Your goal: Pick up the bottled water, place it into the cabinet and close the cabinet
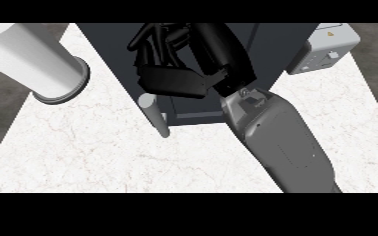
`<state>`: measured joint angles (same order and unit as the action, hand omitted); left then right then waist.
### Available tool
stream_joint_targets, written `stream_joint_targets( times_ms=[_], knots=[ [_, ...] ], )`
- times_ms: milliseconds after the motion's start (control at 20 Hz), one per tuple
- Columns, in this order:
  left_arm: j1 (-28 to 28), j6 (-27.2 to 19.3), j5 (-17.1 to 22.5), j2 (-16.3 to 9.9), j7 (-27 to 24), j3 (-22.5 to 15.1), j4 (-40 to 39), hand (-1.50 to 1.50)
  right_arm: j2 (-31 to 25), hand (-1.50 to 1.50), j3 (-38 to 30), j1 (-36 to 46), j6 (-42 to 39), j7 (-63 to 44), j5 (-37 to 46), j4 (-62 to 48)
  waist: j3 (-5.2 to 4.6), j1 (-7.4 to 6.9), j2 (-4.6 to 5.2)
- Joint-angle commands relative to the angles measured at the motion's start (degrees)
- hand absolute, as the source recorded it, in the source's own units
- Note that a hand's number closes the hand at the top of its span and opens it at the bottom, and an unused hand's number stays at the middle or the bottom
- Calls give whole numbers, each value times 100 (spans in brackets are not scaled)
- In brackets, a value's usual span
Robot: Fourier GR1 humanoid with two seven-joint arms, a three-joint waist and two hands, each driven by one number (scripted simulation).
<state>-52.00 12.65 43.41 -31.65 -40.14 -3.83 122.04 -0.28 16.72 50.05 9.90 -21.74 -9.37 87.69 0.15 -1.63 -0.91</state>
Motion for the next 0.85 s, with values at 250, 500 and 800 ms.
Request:
stream_joint_targets(
  times_ms=[250,500,800],
  knots=[
    [176,173,26,2,121,124,-89,150,-163,150,-619,374,-325,693,-42,-1845,-18,-64,161],
    [262,207,-63,59,138,5,-117,150,-275,150,-670,503,-280,983,-28,-2344,-21,-115,186],
    [436,205,133,-51,301,155,-38,150,-197,150,-687,654,-240,1219,-27,-2760,-23,-153,216]
  ],
)
